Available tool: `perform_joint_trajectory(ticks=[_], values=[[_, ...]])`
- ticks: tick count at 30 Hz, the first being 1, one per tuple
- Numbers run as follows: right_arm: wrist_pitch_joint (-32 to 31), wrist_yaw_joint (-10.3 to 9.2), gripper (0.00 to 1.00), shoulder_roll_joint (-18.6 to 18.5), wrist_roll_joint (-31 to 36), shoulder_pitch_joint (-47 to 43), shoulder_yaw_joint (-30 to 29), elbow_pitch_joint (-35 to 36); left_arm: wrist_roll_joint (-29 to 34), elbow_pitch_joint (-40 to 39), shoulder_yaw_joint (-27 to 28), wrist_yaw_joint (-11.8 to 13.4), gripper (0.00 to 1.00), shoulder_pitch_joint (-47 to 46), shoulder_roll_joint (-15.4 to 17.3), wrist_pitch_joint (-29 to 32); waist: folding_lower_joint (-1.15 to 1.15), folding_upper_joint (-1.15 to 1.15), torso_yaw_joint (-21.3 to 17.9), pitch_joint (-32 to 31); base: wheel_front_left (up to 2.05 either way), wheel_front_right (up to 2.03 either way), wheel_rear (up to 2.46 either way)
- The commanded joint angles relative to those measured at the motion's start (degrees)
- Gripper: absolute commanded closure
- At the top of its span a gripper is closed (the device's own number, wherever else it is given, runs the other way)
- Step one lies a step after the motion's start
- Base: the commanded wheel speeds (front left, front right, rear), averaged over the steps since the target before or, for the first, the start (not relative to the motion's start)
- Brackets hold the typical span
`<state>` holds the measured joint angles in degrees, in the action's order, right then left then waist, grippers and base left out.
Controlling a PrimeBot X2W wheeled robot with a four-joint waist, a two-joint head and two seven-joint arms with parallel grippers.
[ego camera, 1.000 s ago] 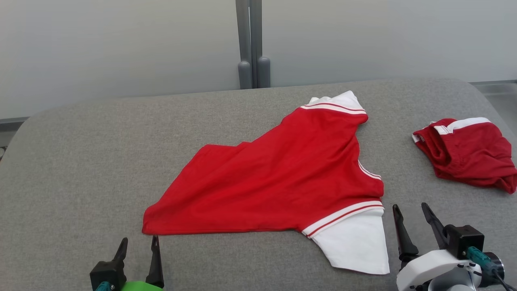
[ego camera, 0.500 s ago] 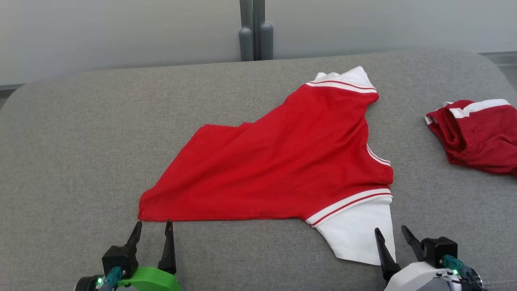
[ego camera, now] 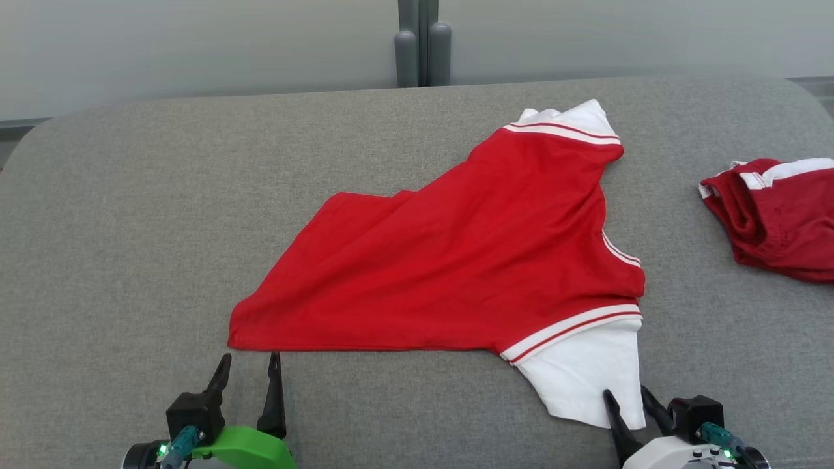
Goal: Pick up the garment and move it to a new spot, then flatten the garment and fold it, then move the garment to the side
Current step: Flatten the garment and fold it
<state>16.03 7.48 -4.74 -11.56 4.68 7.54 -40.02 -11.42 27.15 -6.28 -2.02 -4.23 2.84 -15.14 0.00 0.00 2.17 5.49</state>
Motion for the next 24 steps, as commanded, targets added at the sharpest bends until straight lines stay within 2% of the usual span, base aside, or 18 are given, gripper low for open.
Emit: perform_joint_trajectory(ticks=[1, 17, 24], values=[[-1.6, 0.01, 1.0, 0.2, -0.7, -3.6, 1.1, -3.1, -0.3, -0.1, 0.1, 0.1, 0.0, -0.5, 0.1, 0.0, 0.0, 0.0, -0.1, -0.2, 0.0, 0.0, 0.0], [-1.2, -0.13, 1.0, -2.4, -0.5, -4.1, -3.9, 3.5, -1.6, 0.3, 1.1, 0.6, 0.0, -2.4, 0.1, 0.0, 0.0, 0.0, -3.5, 0.4, 0.0, 0.0, 0.0], [-1.0, -0.1, 1.0, -3.0, -0.3, -2.9, -4.7, 5.3, -3.2, 5.4, 1.7, 0.3, 0.0, -3.9, 0.2, 0.0, 0.0, 0.0, -4.8, 1.3, 0.0, 0.0, 0.0]])
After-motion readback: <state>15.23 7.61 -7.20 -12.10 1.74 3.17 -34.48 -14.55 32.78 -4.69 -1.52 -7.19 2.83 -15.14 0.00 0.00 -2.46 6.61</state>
